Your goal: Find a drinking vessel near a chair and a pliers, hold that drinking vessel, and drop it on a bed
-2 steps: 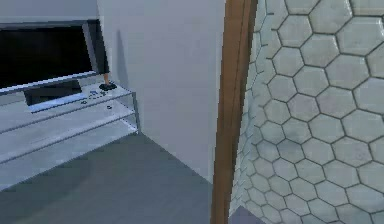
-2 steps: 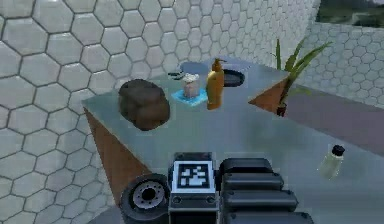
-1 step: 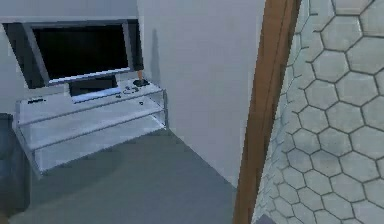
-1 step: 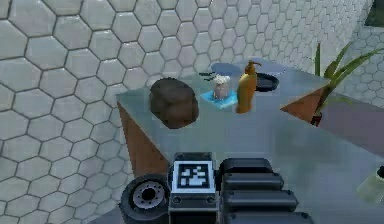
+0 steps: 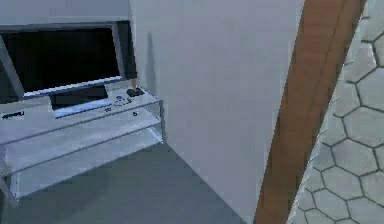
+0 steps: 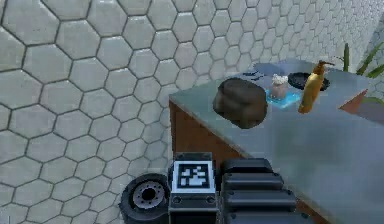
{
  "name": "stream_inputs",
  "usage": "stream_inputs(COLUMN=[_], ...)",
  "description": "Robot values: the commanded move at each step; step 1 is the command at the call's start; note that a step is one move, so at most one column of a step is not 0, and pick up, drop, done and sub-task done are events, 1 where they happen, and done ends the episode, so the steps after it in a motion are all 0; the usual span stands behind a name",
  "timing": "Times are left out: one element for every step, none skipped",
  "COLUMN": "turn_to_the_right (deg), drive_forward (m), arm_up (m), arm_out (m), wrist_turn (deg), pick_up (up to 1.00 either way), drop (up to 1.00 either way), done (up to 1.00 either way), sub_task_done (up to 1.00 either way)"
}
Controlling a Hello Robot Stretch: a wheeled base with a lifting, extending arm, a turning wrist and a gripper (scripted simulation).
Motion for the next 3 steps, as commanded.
stream_inputs(turn_to_the_right=[-45.0, -9.0, 0.0], drive_forward=[0.0, 0.0, 0.8], arm_up=[0.0, 0.0, 0.0], arm_out=[0.0, 0.0, 0.0], wrist_turn=[0.0, 0.0, 0.0], pick_up=[0.0, 0.0, 0.0], drop=[0.0, 0.0, 0.0], done=[0.0, 0.0, 0.0], sub_task_done=[0.0, 0.0, 0.0])
